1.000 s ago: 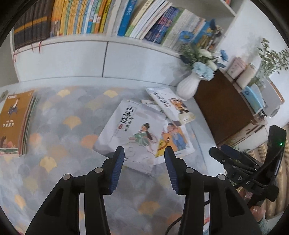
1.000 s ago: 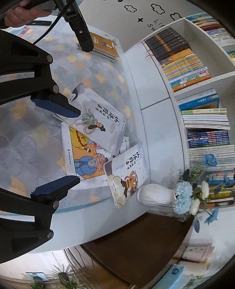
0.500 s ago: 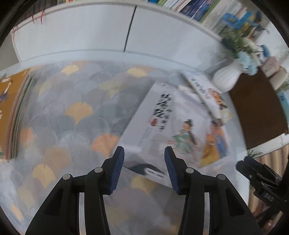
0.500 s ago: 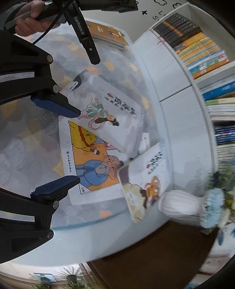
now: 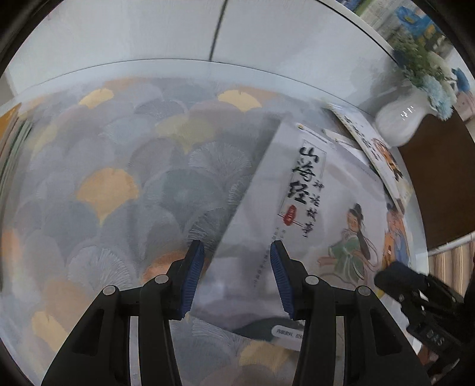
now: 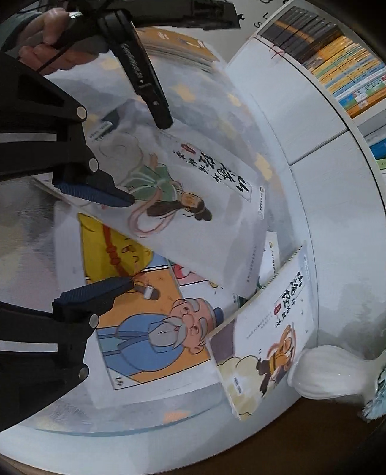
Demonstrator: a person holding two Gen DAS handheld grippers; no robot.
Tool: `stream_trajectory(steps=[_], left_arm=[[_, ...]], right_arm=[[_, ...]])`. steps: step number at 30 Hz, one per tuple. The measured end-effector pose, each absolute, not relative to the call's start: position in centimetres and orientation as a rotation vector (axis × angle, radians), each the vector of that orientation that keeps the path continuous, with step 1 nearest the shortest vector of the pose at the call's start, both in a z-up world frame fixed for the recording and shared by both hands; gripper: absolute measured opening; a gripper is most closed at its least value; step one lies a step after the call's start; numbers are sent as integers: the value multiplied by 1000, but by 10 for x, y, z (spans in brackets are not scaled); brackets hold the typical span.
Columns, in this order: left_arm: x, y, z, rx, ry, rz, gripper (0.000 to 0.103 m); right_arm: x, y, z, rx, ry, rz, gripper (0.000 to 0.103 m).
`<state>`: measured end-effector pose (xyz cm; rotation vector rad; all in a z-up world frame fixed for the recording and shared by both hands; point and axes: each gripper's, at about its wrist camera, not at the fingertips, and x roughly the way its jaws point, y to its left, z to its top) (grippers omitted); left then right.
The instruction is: Organize books
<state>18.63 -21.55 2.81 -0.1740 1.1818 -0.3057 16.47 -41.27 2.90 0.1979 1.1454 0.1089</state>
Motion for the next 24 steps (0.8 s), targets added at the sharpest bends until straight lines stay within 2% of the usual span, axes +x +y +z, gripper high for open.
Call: stream_trajectory(steps=[10, 18, 24], left_arm=[[125, -216, 27, -201, 1252, -453, 44], [21, -219, 24, -218, 1329, -526, 44], [-24, -221, 23, -224, 1330, -515, 44]], right_arm=[[152, -406, 31, 162, 1163, 194, 48], [71, -409, 24, 47, 1222, 282, 48], [22, -433, 10, 136, 1309, 279, 48]])
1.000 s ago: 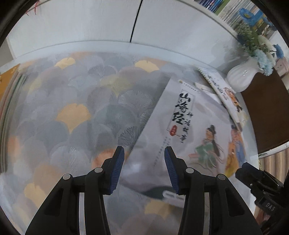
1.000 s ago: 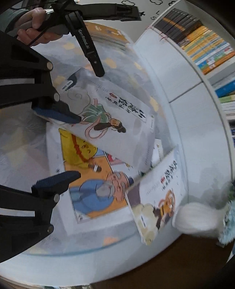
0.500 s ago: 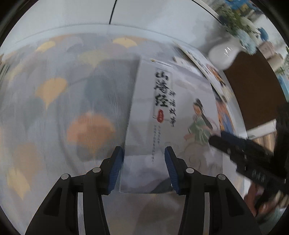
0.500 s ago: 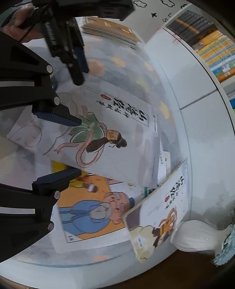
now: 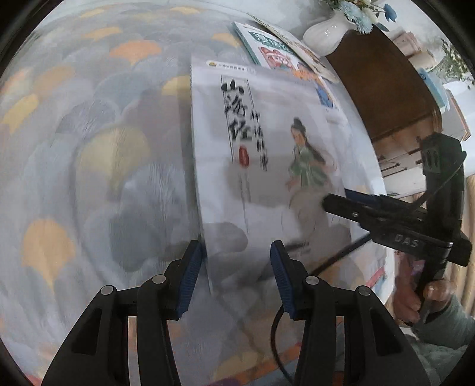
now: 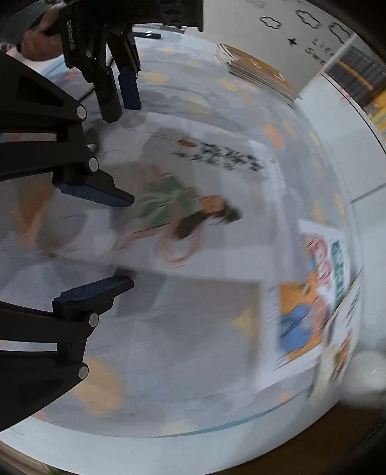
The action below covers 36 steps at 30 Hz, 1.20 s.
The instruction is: Organize books
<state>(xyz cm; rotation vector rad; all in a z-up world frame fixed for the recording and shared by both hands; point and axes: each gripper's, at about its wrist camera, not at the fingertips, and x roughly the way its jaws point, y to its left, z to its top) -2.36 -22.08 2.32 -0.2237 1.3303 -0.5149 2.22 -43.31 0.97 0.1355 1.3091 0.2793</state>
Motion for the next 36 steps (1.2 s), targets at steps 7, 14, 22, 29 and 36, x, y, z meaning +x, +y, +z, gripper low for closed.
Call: stream_trajectory(steps=[7, 14, 22, 29, 36], left_arm=[[-32, -220, 19, -285, 1298, -498, 44], [-30, -192, 24, -689, 1268, -695, 44], [-24, -202, 19, -746, 1269, -703, 37], [-20, -211, 7, -645, 1313, -605, 10], [-13, -218, 9, -892, 1305, -769, 10]], right_arm=[[-9, -431, 8, 103, 1254, 277, 40], [-9, -430, 5, 130, 1220, 289, 40], [-11, -437, 4, 193, 1212, 308, 40], [-17, -451, 5, 280, 1248, 326, 43], [-22, -489, -3, 602, 1276, 371, 51]])
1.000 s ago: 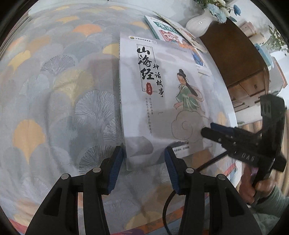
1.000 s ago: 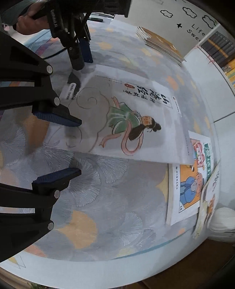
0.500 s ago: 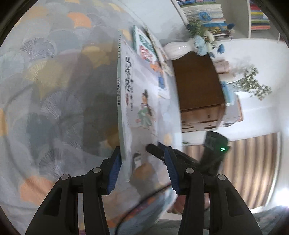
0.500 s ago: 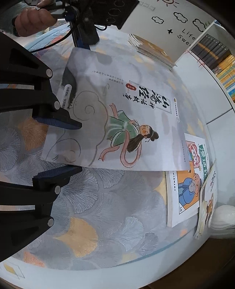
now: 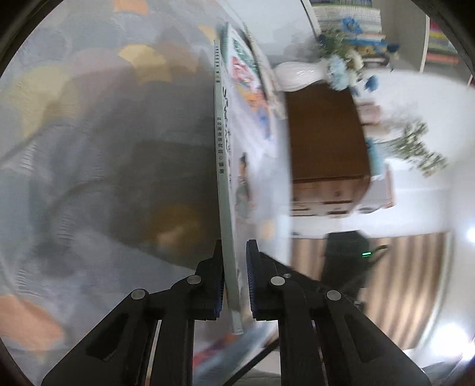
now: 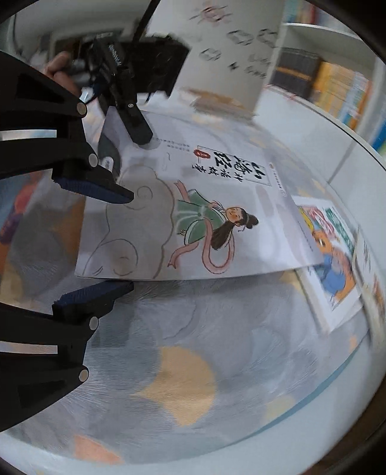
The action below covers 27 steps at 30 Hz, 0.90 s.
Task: Organize books
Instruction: 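Turn the white book upright between both grippers and carry it toward the row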
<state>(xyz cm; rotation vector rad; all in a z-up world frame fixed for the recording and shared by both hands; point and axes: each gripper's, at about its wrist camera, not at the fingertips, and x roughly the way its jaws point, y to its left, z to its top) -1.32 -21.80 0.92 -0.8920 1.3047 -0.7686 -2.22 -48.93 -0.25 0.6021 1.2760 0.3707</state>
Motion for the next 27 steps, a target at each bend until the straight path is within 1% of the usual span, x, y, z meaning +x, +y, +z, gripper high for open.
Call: stream_trajectory(steps=[1, 5, 7, 16, 17, 18, 19, 20, 21, 22, 27], left_arm=[[-12, -219, 11, -905, 1300, -775, 10], [-7, -218, 14, -1018, 1288, -820, 10], [-4, -222, 19, -1048, 1281, -830, 10], [3, -226, 19, -1143, 1295, -865, 10], [3, -226, 18, -1148, 1299, -863, 10], [3, -226, 18, -1135, 1303, -859, 10], [3, -226, 20, -1110, 1306, -852, 10], [3, -225, 24, -1061, 1303, -834, 10], [4, -225, 28, -1024, 1302, -825, 10], [4, -225, 33, -979, 1298, -817, 10], [-1, -222, 66, -791, 1253, -836, 10]], right_arm=[[-24, -495, -3, 655, 1270, 380, 53], [-28, -518, -8, 864, 1240, 424, 53], [-31, -528, -13, 938, 1229, 426, 57], [-29, -541, -34, 1205, 1177, 493, 57], [-31, -538, -34, 1207, 1168, 501, 57], [-33, -538, -31, 1199, 1160, 504, 53], [-33, -533, -26, 1178, 1144, 512, 41], [-32, -528, -20, 1136, 1141, 519, 39], [-31, -526, -17, 1094, 1139, 505, 35], [-29, -519, -9, 1025, 1134, 498, 33], [-32, -484, 41, 676, 1092, 489, 32]])
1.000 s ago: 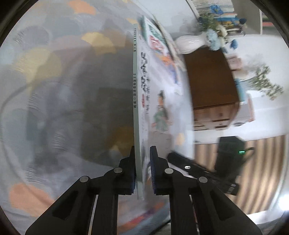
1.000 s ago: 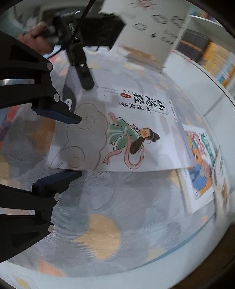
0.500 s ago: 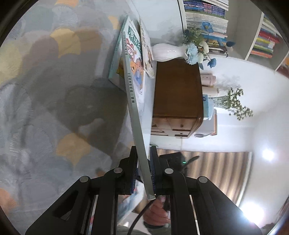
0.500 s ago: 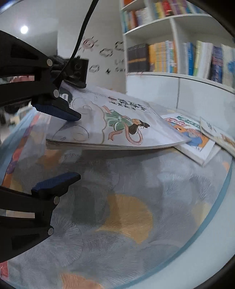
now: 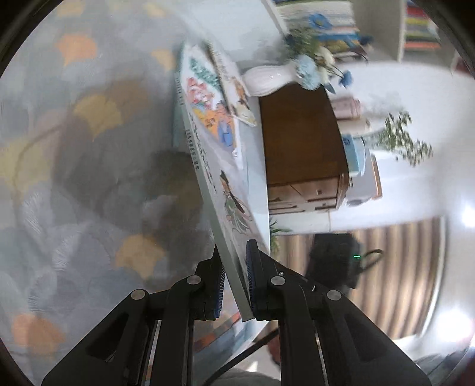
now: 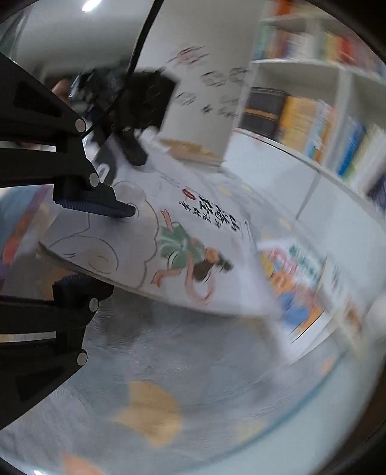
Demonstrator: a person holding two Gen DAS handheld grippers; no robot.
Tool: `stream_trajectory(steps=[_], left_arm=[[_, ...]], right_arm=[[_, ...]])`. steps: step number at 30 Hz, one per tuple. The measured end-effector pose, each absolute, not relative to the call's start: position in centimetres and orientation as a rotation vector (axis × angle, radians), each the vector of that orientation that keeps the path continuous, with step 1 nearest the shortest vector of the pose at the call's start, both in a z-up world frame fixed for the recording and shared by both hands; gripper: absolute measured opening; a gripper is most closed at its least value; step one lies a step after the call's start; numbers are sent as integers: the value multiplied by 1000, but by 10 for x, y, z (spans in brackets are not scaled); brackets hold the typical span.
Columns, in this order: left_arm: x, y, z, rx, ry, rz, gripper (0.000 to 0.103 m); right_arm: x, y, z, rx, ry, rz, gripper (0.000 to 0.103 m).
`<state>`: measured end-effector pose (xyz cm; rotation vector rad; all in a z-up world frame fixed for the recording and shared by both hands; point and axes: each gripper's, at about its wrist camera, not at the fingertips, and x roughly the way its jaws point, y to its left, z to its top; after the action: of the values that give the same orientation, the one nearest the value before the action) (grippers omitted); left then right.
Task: Organize books
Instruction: 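Turn the white book upright between both grippers and carry it toward the row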
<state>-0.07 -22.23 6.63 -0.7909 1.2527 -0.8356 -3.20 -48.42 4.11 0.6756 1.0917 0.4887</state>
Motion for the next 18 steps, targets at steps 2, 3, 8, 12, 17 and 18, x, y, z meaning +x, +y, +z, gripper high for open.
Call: stream_trajectory(steps=[2, 3, 8, 12, 17, 18], left_arm=[[-3, -215, 81, -758, 1223, -843, 11], [-3, -211, 85, -752, 1214, -843, 12], [-3, -169, 117, -758, 1131, -834, 12], [-1, -117, 144, -764, 1051, -795, 12], [4, -37, 176, -763, 946, -723, 13], [6, -21, 182, -756, 929, -704, 13]], right_arm=[[-35, -464, 66, 515, 1067, 484, 32], [-36, -455, 74, 460, 1056, 485, 32], [-33, -412, 117, 302, 982, 512, 32], [-16, -363, 145, 249, 931, 568, 32], [13, -279, 170, 193, 877, 665, 33], [17, -264, 173, 183, 868, 682, 33]])
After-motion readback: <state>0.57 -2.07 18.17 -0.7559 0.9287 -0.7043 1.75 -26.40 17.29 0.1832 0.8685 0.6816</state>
